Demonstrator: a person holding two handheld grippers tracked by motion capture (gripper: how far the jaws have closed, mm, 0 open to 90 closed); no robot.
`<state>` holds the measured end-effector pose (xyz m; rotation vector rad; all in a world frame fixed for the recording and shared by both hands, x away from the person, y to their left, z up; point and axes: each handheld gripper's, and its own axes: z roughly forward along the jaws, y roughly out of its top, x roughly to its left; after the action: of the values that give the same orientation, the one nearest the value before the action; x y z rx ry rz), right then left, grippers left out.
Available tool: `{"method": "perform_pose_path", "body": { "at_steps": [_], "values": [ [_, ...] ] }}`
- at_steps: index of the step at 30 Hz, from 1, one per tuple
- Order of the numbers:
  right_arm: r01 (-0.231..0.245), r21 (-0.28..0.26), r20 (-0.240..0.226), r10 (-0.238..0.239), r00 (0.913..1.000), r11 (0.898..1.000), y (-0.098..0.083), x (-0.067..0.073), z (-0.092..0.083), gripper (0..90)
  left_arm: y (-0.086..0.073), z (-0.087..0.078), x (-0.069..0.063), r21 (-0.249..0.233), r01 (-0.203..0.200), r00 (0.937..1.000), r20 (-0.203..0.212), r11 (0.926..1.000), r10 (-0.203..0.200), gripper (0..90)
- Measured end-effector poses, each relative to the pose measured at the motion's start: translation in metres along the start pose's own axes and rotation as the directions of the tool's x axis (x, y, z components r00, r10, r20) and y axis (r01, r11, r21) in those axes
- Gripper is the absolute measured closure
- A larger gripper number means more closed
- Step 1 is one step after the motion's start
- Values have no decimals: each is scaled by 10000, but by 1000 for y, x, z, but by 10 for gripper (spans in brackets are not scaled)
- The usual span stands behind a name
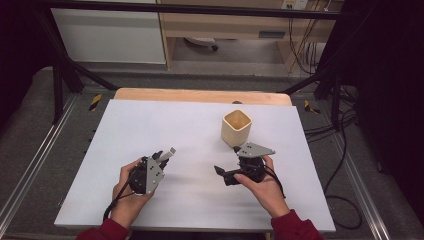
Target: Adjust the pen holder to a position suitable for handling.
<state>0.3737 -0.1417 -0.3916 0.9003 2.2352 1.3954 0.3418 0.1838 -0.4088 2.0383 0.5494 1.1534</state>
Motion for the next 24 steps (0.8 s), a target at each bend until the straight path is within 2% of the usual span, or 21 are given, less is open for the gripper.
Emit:
{"method": "perform_pose_path", "body": {
  "at_steps": [2, 6, 7, 8, 9, 10, 13, 16, 17, 20, 21, 23, 24],
  "values": [
    [-112, -116, 48, 112, 9999, 9999, -4, -4, -8, 62, -1, -2, 4, -158, 411, 9992, 17, 9990, -410, 679],
    [-301, -392, 401, 317, 9987, 9988, -11, -12, -24, 78, -6, -6, 13, -453, 1266, 9919, 158, 9909, -1260, 679],
    [-248, -543, 553, 278, 9981, 9982, -13, -13, -28, 82, -7, -6, 15, -528, 1444, 9895, 166, 9881, -1437, 679],
    [-2, -943, 963, 93, 9953, 9955, -18, -16, -35, 81, -8, -8, 16, -578, 1616, 9868, 177, 9852, -1609, 679],
    [-2, -943, 963, 93, 9953, 9955, -18, -16, -35, 81, -8, -9, 18, -643, 1772, 9842, 170, 9821, -1765, 679],
    [98, -1346, 1273, 75, 9918, 9909, -24, -19, -41, 65, -9, -10, 19, -688, 1898, 9818, 152, 9794, -1892, 679],
    [141, -1451, 1519, 82, 9884, 9893, -29, -22, -44, 66, -10, -13, 23, -890, 2077, 9780, 1, 9741, -2085, 679],
    [128, -1410, 1799, 129, 9836, 9899, -35, -26, -54, 72, -11, -15, 25, -954, 2411, 9703, 47, 9658, -2418, 679],
    [128, -1410, 1799, 129, 9836, 9899, -35, -26, -54, 72, -10, -16, 26, -1060, 2405, 9704, 28, 9648, -2416, 679],
    [188, -1368, 2099, 105, 9777, 9904, -39, -29, -62, 56, -11, -18, 28, -1179, 2837, 9588, 182, 9516, -2836, 680],
    [257, -1277, 2194, 30, 9756, 9915, -41, -30, -64, 48, -11, -19, 30, -1279, 2865, 9579, 171, 9495, -2867, 679],
    [280, -1085, 2388, -12, 9711, 9937, -46, -33, -69, 35, -13, -21, 32, -1343, 3266, 9451, 314, 9356, -3254, 679],
    [217, -1080, 2437, 53, 9698, 9939, -49, -35, -72, 37, -13, -22, 33, -1314, 3523, 9358, 379, 9266, -3504, 680]
  ]
}}
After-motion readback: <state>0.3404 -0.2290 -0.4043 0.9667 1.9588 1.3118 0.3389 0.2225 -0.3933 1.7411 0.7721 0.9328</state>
